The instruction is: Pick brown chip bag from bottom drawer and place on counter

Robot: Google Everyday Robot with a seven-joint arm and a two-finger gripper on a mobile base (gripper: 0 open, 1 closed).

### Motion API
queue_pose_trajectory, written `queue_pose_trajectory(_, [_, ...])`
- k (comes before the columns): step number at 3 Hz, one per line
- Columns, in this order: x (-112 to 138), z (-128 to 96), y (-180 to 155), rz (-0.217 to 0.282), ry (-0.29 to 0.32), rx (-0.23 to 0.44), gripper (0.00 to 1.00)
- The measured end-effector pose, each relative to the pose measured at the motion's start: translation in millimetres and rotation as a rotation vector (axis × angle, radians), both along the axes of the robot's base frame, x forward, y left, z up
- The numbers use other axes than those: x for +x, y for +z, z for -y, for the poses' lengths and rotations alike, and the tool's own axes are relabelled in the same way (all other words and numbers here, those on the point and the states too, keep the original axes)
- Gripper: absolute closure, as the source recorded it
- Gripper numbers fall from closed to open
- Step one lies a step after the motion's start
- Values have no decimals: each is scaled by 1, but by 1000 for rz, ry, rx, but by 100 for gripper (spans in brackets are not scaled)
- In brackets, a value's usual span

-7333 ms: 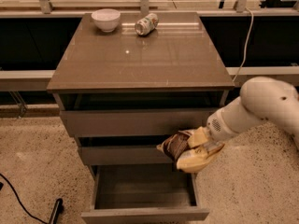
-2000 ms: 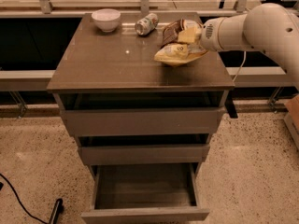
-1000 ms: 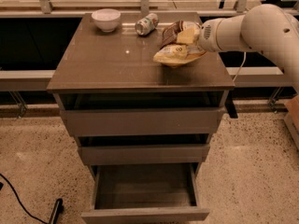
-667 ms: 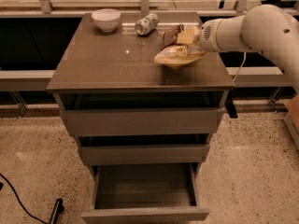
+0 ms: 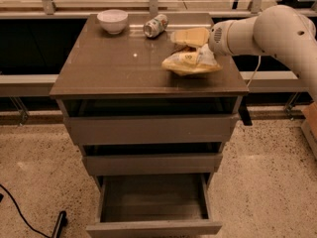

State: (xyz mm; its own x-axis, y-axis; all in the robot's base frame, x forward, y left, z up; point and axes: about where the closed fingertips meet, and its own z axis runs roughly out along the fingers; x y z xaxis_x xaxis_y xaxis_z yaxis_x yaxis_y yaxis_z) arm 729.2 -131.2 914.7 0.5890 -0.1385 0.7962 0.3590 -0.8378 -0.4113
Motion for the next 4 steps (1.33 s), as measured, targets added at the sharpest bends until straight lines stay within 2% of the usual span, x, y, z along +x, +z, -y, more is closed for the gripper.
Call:
queue_pose_trajectory(1, [-5, -3, 9, -1, 29, 15, 0])
queue_pose_trajectory(2, [-22, 5, 46, 31, 44, 29, 0])
queue_pose_trajectory(3, [-22, 23, 57, 4, -32, 102, 0])
queue_pose_trajectory(4, [-22, 23, 57, 4, -32, 102, 0])
